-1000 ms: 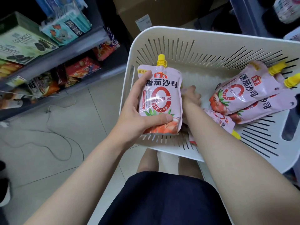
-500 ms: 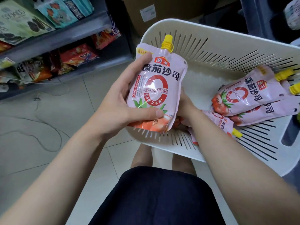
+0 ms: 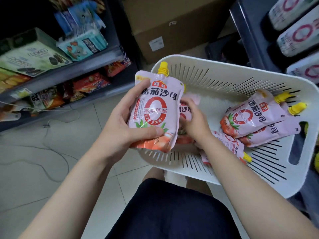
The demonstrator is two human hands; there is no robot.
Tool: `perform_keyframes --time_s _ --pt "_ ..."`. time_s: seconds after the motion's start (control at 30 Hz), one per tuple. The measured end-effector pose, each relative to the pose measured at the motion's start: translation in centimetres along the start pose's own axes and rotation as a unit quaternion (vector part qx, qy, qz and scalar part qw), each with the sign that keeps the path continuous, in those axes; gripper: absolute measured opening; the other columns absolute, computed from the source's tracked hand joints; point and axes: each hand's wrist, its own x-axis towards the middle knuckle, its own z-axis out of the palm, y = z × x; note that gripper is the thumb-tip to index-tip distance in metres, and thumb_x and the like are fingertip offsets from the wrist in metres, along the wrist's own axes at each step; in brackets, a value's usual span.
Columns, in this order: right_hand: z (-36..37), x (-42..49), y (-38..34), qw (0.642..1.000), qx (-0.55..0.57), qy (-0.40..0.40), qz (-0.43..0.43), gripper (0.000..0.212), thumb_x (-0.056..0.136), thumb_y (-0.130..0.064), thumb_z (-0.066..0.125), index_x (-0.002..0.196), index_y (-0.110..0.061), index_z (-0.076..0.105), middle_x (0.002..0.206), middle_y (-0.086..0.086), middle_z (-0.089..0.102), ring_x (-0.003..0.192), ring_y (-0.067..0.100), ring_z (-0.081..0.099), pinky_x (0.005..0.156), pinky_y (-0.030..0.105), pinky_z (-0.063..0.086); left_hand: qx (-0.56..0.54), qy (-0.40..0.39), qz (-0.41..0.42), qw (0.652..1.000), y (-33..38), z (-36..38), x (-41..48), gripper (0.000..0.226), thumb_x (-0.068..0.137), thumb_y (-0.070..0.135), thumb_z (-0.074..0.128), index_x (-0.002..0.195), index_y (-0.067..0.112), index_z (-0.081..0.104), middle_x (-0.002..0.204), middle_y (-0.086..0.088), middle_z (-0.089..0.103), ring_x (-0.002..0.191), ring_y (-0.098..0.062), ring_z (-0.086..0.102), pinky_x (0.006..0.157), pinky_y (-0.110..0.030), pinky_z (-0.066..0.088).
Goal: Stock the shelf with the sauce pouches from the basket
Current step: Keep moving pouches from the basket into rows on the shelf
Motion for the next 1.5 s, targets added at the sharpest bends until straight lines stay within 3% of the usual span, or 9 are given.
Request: perform_keyframes --time_s 0.1,0.2,0.27,0.5,0.8,1.0,1.17,1.27,1.5 --pt "-3.4 -1.3 -2.5 0.967 0.233 0.076 0.063 0.04 0.084 0.001 0.068 0.115 -0.023 0.057 0.118 -0.006 0.062 0.101 0.009 0.061 0.086 0.021 0.051 -0.068 0.008 0.004 0.998 1.6 0.6 -1.4 0.092 0.049 0.006 0.077 0.136 0.026 0.052 0.129 -0.001 0.063 0.105 -0.019 0.066 0.075 -0.028 0.056" --pt "-7.7 -5.0 -6.0 0.869 0.484 0.02 0.107 0.042 0.081 0.001 0.064 0.116 -0.022 0.059 0.101 0.003 0.074 0.082 0.02 0.072 0.066 0.032 0.06 -0.118 -0.026 0.007 0.993 3.4 1.3 -3.0 0.089 0.051 0.01 0.075 0.135 0.023 0.053 0.134 -0.002 0.06 0.107 -0.017 0.065 0.075 -0.027 0.056" --pt "-10.8 -8.5 -8.0 0.856 0.513 0.012 0.066 0.052 0.076 -0.002 0.068 0.122 -0.026 0.059 0.104 0.004 0.074 0.085 0.023 0.072 0.067 0.034 0.06 -0.137 -0.087 0.004 0.987 5.3 2.0 -3.7 0.09 0.05 0.012 0.077 0.136 0.023 0.053 0.138 -0.004 0.057 0.107 -0.019 0.064 0.075 -0.03 0.057" --pt "-19.1 -22.9 -15.9 0.915 0.356 0.169 -0.087 0.078 0.057 0.007 0.079 0.127 -0.021 0.056 0.119 0.01 0.063 0.094 0.022 0.065 0.076 0.035 0.056 -0.039 -0.308 0.087 0.947 17.3 5.9 -6.0 0.095 0.045 0.008 0.076 0.135 0.028 0.054 0.129 0.001 0.062 0.099 -0.019 0.064 0.074 -0.028 0.057" --pt "-25.2 -48.4 -21.1 0.835 0.226 0.481 -0.144 0.081 0.045 0.001 0.083 0.115 -0.035 0.064 0.113 0.002 0.069 0.099 0.027 0.069 0.082 0.045 0.058 0.051 -0.537 0.206 0.816 28.2 22.1 -18.0 0.112 0.027 0.014 0.097 0.129 0.034 0.056 0.116 0.002 0.068 0.087 -0.02 0.07 0.063 -0.031 0.058" --pt "-26.3 -67.0 -17.6 0.751 0.148 0.626 -0.147 0.08 0.055 0.014 0.083 0.108 -0.044 0.065 0.115 -0.005 0.068 0.101 0.025 0.068 0.087 0.044 0.057 0.061 -0.616 0.245 0.746 23.6 35.2 -31.5 0.1 0.04 0.0 0.086 0.129 0.035 0.056 0.12 0.0 0.066 0.098 -0.022 0.069 0.071 -0.037 0.058" --pt "-24.0 -80.9 -10.8 0.735 0.076 0.667 -0.096 0.083 0.056 0.006 0.086 0.111 -0.051 0.062 0.121 -0.015 0.064 0.112 0.018 0.063 0.091 0.04 0.055 0.096 -0.669 0.232 0.7 15.4 44.7 -43.1 0.092 0.044 -0.009 0.084 0.123 0.033 0.06 0.115 -0.006 0.068 0.094 -0.027 0.07 0.072 -0.039 0.058" --pt "-23.1 -88.1 -5.8 0.718 0.073 0.689 -0.062 0.083 0.054 -0.004 0.088 0.115 -0.052 0.059 0.129 -0.017 0.059 0.12 0.015 0.057 0.097 0.044 0.052 0.106 -0.702 0.214 0.671 10.0 49.4 -49.3 0.093 0.044 -0.013 0.084 0.123 0.031 0.06 0.111 -0.005 0.07 0.095 -0.028 0.071 0.072 -0.038 0.058" --pt "-22.5 -100.2 3.5 0.635 0.126 0.761 -0.035 0.08 0.059 0.013 0.082 0.109 -0.046 0.064 0.12 -0.011 0.064 0.107 0.014 0.064 0.086 0.04 0.058 0.113 -0.739 0.2 0.633 1.3 58.9 -59.8 0.096 0.046 -0.015 0.084 0.126 0.03 0.059 0.116 -0.003 0.068 0.103 -0.028 0.068 0.078 -0.042 0.059"
